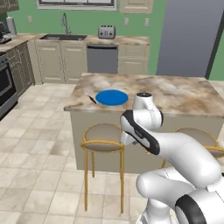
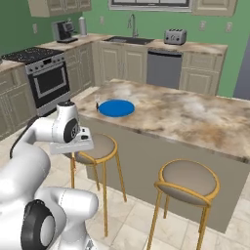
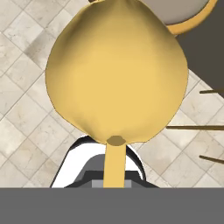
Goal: Take the fork and place it on the left side of the plate. Then take the spoon and place it on the right side of the plate. Make sure they're directly next to the plate.
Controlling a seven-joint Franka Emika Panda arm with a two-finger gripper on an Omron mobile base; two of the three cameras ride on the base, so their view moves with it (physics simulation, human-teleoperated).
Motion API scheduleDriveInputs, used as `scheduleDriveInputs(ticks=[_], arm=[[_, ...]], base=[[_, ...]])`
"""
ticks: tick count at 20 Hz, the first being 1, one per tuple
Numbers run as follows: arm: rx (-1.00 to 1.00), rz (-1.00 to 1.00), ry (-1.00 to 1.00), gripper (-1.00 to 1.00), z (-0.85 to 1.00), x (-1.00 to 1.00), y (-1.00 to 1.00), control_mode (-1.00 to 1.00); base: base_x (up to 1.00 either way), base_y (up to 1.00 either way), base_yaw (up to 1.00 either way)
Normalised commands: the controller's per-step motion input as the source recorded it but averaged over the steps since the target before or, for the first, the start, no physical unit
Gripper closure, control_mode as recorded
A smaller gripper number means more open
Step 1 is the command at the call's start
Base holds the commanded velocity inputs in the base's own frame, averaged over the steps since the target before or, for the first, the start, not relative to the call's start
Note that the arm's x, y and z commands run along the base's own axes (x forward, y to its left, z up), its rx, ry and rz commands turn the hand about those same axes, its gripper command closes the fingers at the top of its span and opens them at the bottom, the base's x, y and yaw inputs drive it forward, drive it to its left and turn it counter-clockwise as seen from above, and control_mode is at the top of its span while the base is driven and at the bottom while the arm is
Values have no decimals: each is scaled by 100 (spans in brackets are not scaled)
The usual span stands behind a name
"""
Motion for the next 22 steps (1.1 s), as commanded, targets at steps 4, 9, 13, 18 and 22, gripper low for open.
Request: scheduleDriveInputs(ticks=[4,9,13,18,22], arm=[[0,0,0,100,0,0,0,100],[0,0,0,100,0,0,0,100],[0,0,0,100,0,0,0,100],[0,0,0,100,0,0,0,100],[0,0,0,100,0,0,0,100]], base=[[0,13,-30],[0,-6,-36],[29,-5,-31],[68,46,-19],[61,4,-15]])
